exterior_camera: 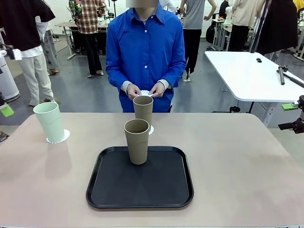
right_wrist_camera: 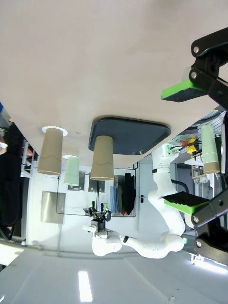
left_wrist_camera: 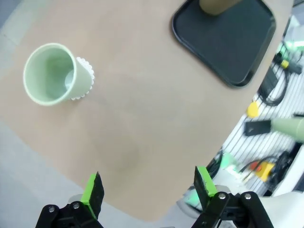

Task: Place coasters on the table and set cups on them.
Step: Take one Reusable plastic cup from the Flat Tray and place it on a coaster set by the human.

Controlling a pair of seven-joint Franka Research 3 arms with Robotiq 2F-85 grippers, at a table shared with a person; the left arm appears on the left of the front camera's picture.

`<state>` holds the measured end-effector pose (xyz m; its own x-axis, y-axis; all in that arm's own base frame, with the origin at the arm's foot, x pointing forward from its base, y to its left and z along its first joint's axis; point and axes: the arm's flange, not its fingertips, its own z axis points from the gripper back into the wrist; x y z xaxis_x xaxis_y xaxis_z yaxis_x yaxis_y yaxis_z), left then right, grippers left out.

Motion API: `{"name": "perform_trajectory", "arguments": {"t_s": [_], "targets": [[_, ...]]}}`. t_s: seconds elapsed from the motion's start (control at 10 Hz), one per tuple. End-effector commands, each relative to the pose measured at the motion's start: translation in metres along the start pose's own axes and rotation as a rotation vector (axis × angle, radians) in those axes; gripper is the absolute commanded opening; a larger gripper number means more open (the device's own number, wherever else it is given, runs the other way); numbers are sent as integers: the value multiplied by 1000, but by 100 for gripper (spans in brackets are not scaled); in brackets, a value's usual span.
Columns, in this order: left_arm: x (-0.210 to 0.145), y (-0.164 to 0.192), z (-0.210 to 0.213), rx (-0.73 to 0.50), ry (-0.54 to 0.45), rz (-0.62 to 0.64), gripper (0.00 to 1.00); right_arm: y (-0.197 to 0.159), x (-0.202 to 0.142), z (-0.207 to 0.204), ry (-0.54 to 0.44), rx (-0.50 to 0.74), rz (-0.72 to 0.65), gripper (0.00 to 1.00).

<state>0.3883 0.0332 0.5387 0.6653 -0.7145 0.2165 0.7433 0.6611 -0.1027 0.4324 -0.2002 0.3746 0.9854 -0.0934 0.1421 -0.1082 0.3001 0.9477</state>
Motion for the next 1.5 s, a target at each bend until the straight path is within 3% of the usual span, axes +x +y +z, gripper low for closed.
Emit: {"name": "perform_trajectory", "arguments": {"t_s": [0.0, 0.2, 0.4, 0.5, 0.8, 1.0, 1.2, 1.4], "targets": [[-34, 10, -3, -130, -132, 198, 100, 0, 0, 0, -4, -7, -1, 100], [-63, 14, -35, -241, -163, 300, 100, 0, 0, 0, -4, -7, -1, 100], [-71, 8, -40, -200, -203, 314, 100, 0, 0, 0, -4, -7, -1, 100], [-73, 20, -35, -232, -136, 284, 100, 0, 0, 0, -4, -7, -1, 100], [-140, 62, -41, -605, -651, 252, 100, 0, 0, 0, -4, -7, -1, 100], [-187, 95, -40, -850, -861, 246, 100, 0, 0, 0, -4, -7, -1, 100], [-216, 119, -46, -938, -867, 303, 100, 0, 0, 0, -4, -7, -1, 100], [-227, 133, -43, -965, -747, 368, 100, 0, 0, 0, -4, -7, -1, 100]]}}
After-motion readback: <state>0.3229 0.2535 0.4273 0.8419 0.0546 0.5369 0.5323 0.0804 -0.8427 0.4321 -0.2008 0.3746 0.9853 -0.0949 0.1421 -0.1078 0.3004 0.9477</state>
